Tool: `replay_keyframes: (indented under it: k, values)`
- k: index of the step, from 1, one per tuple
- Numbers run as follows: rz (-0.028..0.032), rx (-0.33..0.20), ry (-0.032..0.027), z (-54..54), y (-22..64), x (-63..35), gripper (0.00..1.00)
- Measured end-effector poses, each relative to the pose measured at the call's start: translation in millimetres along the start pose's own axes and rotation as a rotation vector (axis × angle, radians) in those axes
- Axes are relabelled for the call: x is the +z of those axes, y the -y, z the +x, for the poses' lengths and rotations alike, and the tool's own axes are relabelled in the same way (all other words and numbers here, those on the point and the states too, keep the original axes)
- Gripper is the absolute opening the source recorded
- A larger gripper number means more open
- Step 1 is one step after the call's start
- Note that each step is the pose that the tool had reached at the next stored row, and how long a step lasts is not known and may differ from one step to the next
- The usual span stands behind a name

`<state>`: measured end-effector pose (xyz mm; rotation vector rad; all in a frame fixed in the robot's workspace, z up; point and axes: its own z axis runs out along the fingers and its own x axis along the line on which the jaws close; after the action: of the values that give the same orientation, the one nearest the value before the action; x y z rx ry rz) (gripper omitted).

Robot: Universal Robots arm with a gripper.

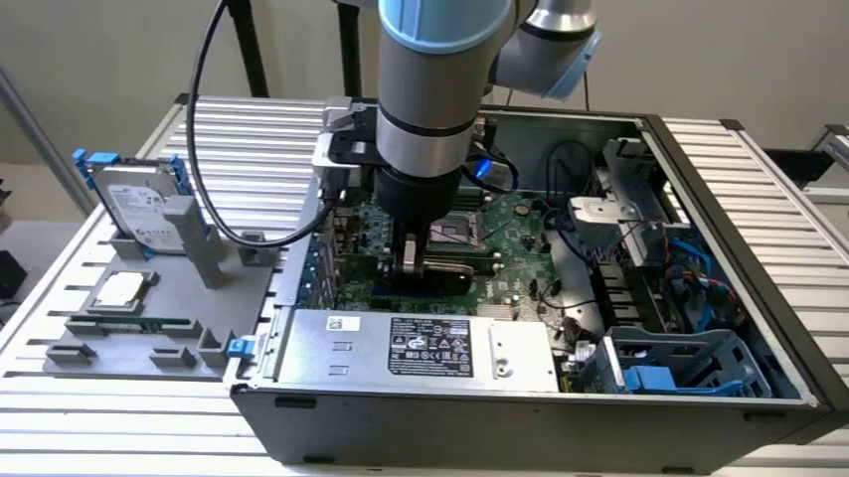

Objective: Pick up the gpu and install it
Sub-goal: 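Insert the gpu into the slot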

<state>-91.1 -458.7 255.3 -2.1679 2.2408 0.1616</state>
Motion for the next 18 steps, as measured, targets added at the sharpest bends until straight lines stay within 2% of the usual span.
replay_keyframes:
  k: [5,10,18]
  values:
    - [-0.0016,0.000,-0.0014,0.0,0.1,0.8,0.00]
    - [-0.0049,0.001,-0.0051,0.2,0.2,2.5,0.00]
    - [-0.0072,0.001,-0.0058,-2.7,0.0,3.1,0.00]
